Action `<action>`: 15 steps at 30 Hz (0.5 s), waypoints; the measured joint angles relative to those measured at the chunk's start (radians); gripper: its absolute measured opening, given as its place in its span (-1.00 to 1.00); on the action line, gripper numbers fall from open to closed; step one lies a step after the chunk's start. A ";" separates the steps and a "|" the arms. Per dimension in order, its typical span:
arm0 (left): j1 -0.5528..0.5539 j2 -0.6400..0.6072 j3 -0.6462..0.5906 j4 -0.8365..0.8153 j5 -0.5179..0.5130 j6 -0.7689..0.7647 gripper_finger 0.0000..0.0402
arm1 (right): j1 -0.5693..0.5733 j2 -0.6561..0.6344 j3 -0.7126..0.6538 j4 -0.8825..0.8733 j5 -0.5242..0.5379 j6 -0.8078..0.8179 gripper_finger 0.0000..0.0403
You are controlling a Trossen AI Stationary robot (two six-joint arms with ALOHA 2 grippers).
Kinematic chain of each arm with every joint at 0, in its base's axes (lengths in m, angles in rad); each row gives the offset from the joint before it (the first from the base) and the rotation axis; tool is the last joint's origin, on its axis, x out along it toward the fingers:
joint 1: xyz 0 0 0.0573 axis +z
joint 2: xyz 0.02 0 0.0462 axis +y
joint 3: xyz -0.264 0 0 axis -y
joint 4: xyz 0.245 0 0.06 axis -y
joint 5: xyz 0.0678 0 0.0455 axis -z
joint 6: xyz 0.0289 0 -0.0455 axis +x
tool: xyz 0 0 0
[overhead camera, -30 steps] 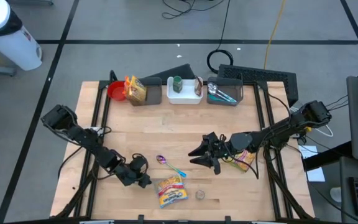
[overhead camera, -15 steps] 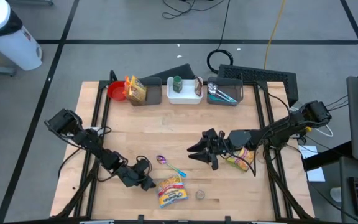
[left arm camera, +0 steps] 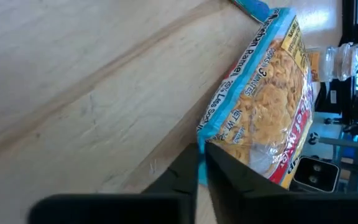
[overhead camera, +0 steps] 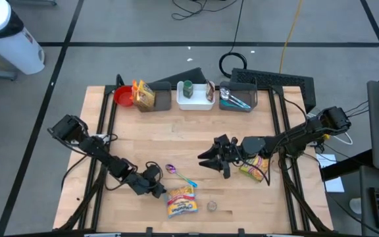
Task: Pick & Place Food Item
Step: Put the blue noodle pack into the left black bin
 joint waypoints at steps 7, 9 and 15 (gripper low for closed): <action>0.026 -0.007 -0.003 0.015 0.041 0.065 -0.97 | 0.000 0.000 0.000 -0.001 0.000 -0.003 -0.18; 0.041 -0.020 -0.003 0.021 0.101 0.097 -0.98 | 0.000 0.000 0.000 -0.002 -0.001 -0.007 -0.18; 0.083 -0.119 -0.009 -0.039 0.233 0.197 -0.98 | 0.000 0.000 0.000 -0.001 -0.003 -0.058 -0.18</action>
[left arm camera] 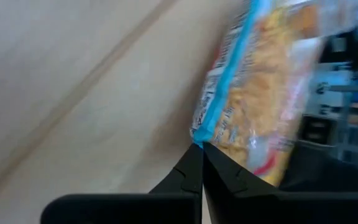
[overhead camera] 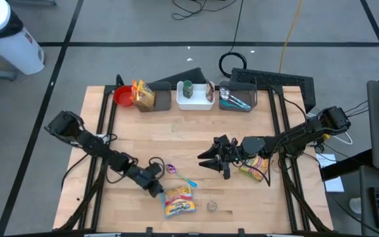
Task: Pick & Place Food Item
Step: Put the blue noodle pack into the left black bin
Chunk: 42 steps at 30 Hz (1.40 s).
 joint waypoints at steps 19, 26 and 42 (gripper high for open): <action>0.223 -0.290 0.417 -0.624 0.072 0.505 -1.00 | -0.058 0.000 0.168 -0.398 -0.208 -0.138 -0.18; 0.305 -0.285 0.636 -0.869 0.104 0.665 -1.00 | -0.082 -0.001 0.391 -0.758 -0.201 -0.359 -0.18; 0.401 -0.076 0.999 -1.075 0.306 0.896 -1.00 | -0.139 0.042 0.498 -0.776 -0.340 -0.495 -0.18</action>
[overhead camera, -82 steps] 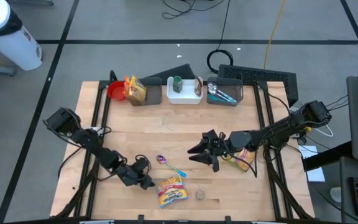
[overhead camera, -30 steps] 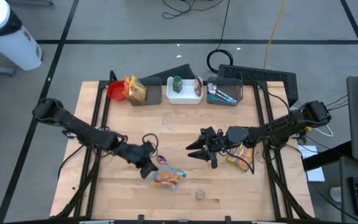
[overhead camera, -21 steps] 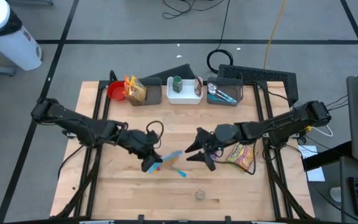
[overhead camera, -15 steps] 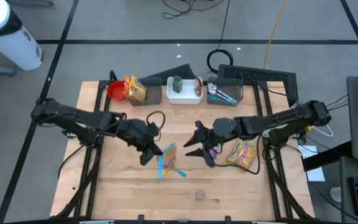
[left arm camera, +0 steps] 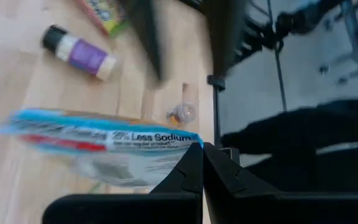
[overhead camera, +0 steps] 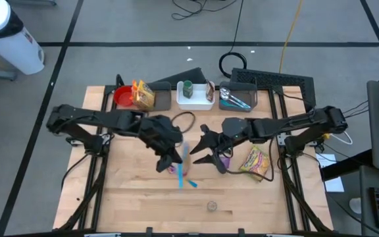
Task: Pick & Place Food Item
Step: Put the blue noodle pack into the left black bin
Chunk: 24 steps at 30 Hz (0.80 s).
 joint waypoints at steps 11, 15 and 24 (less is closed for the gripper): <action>0.012 0.203 0.285 -0.117 0.113 0.151 -1.00 | 0.004 0.005 -0.002 -0.001 -0.094 0.009 -0.18; 0.025 0.226 0.330 -0.158 0.117 0.160 -1.00 | 0.006 0.003 -0.002 -0.005 -0.100 0.011 -0.18; 0.024 0.229 0.333 -0.168 0.081 0.167 -1.00 | 0.004 0.003 -0.002 -0.008 -0.101 -0.001 -0.26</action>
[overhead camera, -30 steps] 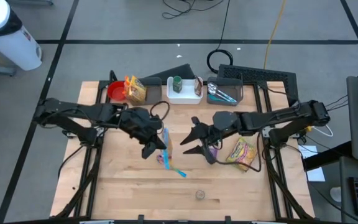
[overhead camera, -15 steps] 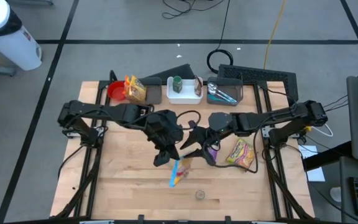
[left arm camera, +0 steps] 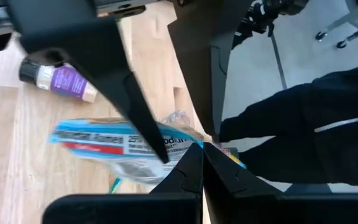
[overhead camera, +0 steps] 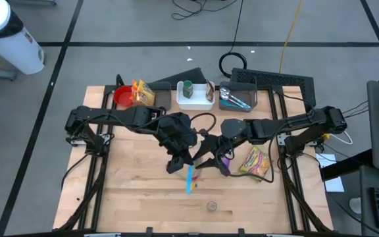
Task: Pick & Place Food Item
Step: Put the blue noodle pack into the left black bin
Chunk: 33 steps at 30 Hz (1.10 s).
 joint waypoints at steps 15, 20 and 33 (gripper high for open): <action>0.003 0.000 0.000 -0.003 -0.046 -0.033 -0.97 | -0.001 0.000 0.000 0.006 0.004 0.014 -0.99; 0.022 0.000 0.000 -0.010 -0.034 -0.026 -0.89 | -0.001 0.000 -0.001 0.003 0.028 0.028 -1.00; 0.137 -0.005 0.000 -0.043 0.035 0.071 -0.28 | -0.012 -0.021 -0.001 -0.033 0.095 0.046 -1.00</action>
